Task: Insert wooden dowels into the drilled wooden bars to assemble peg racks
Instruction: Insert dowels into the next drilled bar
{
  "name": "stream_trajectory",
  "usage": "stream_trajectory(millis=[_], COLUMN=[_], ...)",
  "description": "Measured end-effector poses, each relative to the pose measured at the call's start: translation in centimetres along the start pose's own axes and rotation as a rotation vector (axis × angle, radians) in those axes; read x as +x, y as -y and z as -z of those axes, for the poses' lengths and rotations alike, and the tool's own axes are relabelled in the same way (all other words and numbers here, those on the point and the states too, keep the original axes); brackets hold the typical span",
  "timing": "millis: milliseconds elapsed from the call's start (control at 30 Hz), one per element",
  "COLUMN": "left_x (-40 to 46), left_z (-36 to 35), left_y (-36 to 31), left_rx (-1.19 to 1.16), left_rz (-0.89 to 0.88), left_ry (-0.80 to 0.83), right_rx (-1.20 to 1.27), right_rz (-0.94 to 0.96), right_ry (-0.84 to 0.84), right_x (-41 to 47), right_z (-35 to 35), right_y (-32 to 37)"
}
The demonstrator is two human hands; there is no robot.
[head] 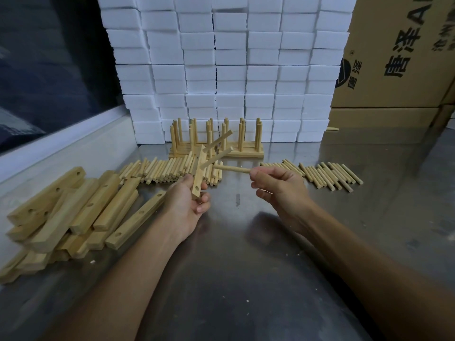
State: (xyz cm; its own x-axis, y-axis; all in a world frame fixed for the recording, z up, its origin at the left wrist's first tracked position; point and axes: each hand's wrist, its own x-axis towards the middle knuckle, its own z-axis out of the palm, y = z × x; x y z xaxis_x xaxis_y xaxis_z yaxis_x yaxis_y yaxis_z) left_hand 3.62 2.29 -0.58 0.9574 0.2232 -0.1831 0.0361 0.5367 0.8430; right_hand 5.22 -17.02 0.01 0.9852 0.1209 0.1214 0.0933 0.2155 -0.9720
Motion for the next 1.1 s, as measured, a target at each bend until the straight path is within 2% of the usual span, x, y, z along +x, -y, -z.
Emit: stream_trajectory(millis=[167,300,433,633,833,1000,1100], left_x=[-0.1,-0.4,-0.6,-0.7,-0.7,-0.7,-0.7], left_z=[-0.1,-0.2,-0.3,-0.5,-0.3,-0.2,-0.3], left_y=[0.1,0.0,-0.1,0.0,0.1,0.2,0.2], left_rx=[-0.012,-0.072,-0.085,-0.036,0.001,0.027,0.038], left_rz=[0.015,0.051,0.065,0.060,0.054,0.039,0.039], left_ry=[0.006,0.036,0.085,0.097,0.152,0.205,0.212], right_rx=[0.038,-0.042,-0.226,-0.311,-0.252,-0.147,-0.229], right_rz=[0.019,0.037,0.111,0.049,0.167,0.082,0.134], right_ry=[0.041,0.034,0.006,0.055,0.136,0.205,0.225], right_x=[0.0,-0.5,-0.8,-0.8,-1.2,-1.4,-1.7], right_z=[0.0,-0.6,-1.1,-1.7,-2.5,-3.0,-3.1], right_y=[0.3,0.4,0.1,-0.2,-0.4,-0.4,-0.6])
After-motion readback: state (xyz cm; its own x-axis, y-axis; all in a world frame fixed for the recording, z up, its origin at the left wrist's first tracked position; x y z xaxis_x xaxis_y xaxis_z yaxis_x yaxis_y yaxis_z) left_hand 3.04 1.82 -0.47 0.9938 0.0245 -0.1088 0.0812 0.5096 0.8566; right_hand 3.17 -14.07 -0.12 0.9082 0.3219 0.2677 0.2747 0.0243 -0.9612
